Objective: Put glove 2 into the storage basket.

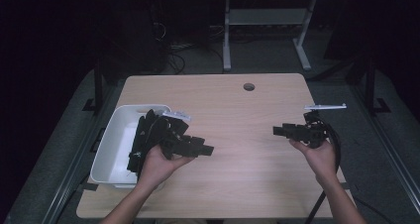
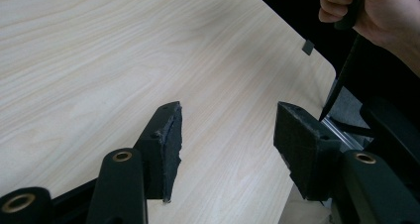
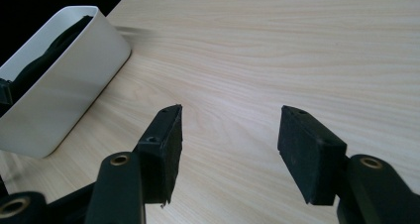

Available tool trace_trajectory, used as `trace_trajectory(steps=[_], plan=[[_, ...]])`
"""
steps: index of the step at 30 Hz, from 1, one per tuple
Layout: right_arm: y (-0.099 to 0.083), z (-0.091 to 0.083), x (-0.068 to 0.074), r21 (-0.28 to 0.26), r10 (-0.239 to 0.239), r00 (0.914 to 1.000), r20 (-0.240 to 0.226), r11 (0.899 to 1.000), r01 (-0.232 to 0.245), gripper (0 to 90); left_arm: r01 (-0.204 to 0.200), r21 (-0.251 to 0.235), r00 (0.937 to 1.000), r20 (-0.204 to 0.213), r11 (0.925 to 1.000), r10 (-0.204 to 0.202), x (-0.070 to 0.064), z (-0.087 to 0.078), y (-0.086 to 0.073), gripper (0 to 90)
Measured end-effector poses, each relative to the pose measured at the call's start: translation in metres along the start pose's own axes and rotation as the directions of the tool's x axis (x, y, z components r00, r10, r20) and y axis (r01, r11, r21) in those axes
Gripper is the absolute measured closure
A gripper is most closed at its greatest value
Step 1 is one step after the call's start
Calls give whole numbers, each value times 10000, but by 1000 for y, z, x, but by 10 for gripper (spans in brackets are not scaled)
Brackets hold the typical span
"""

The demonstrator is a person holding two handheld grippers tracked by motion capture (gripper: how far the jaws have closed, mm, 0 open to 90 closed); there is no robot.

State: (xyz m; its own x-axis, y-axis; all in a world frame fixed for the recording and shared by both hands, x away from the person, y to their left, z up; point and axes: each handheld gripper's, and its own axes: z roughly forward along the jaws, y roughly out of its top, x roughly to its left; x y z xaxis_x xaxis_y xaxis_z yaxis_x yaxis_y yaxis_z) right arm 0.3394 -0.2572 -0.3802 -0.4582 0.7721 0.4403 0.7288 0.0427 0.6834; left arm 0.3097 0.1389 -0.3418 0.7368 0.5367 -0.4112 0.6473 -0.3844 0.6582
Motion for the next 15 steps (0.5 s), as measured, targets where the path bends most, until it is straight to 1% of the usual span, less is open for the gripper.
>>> trace_trajectory(steps=[1, 5, 11, 12, 15], plan=[[-2, -1, -2, -16, 20, 10000, 14, 10000, -20, 423, -56, 48, 10000, 5, 10000, 56, 0, 1, 0, 438], [-8, -5, -6, -38, 149, 9999, 31, 9999, -149, 422, -70, 120, 10000, 66, 9999, 69, -2, 5, -1, 436], [-15, -9, -12, -24, 196, 9997, 124, 9998, -196, 420, -125, 209, 9998, 154, 9997, 122, -7, 12, -2, 431], [-17, -10, -13, 7, 242, 9996, 134, 9997, -242, 419, -180, 267, 9997, 143, 9995, 176, -8, 13, -2, 427], [-22, -14, -15, -11, 289, 9994, 181, 9996, -289, 411, -243, 245, 9995, 215, 9994, 237, -11, 14, -3, 409]])
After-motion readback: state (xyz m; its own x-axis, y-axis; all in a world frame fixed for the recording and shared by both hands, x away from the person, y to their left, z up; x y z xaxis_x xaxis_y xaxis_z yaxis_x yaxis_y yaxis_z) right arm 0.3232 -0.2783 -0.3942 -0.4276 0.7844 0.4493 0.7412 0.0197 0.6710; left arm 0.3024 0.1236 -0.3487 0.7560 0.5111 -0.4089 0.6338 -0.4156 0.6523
